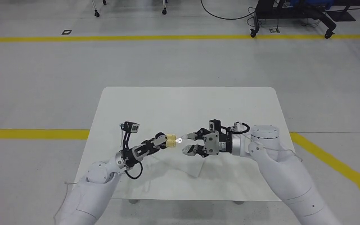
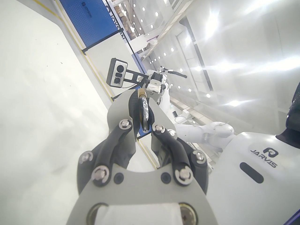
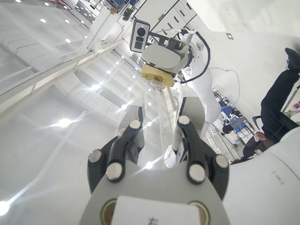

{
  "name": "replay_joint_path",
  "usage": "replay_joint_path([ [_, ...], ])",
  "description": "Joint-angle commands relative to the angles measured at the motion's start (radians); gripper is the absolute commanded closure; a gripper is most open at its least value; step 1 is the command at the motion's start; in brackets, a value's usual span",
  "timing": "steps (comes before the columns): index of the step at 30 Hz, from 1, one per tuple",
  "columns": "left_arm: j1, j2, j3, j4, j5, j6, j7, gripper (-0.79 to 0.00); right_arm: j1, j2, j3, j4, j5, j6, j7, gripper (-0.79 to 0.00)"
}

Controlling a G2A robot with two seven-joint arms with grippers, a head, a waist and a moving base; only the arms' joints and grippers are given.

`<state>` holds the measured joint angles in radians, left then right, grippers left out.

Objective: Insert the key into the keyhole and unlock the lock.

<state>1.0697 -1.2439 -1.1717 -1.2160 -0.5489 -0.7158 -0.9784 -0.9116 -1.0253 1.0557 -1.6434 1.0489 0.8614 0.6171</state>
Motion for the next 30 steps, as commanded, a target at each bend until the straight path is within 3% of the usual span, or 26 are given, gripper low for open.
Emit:
replay_joint_path([
  [1,-0.007,0.003,-0.003,0.009,-0.023,0.021,-0.038,0.000,-0.005,0.002,-0.005,-0.011,-0.037,-0.014,-0.013,-0.268],
  [8,-0.027,0.006,0.001,0.035,-0.098,0.072,-0.140,0.000,-0.025,0.000,-0.028,-0.046,-0.114,-0.075,-0.064,-0.246],
  [19,-0.051,0.002,0.023,0.068,-0.120,0.096,-0.185,0.000,-0.068,0.009,-0.009,-0.082,-0.169,-0.129,-0.023,-0.237],
  [26,-0.064,-0.002,0.037,0.083,-0.133,0.105,-0.202,0.000,-0.078,0.011,-0.006,-0.092,-0.194,-0.134,-0.017,-0.129],
  [28,-0.068,-0.003,0.038,0.088,-0.139,0.108,-0.209,0.000,-0.077,0.011,-0.006,-0.093,-0.197,-0.129,-0.016,0.000],
  [30,-0.071,-0.003,0.040,0.091,-0.139,0.109,-0.213,0.000,-0.077,0.011,-0.005,-0.093,-0.198,-0.127,-0.013,0.000],
])
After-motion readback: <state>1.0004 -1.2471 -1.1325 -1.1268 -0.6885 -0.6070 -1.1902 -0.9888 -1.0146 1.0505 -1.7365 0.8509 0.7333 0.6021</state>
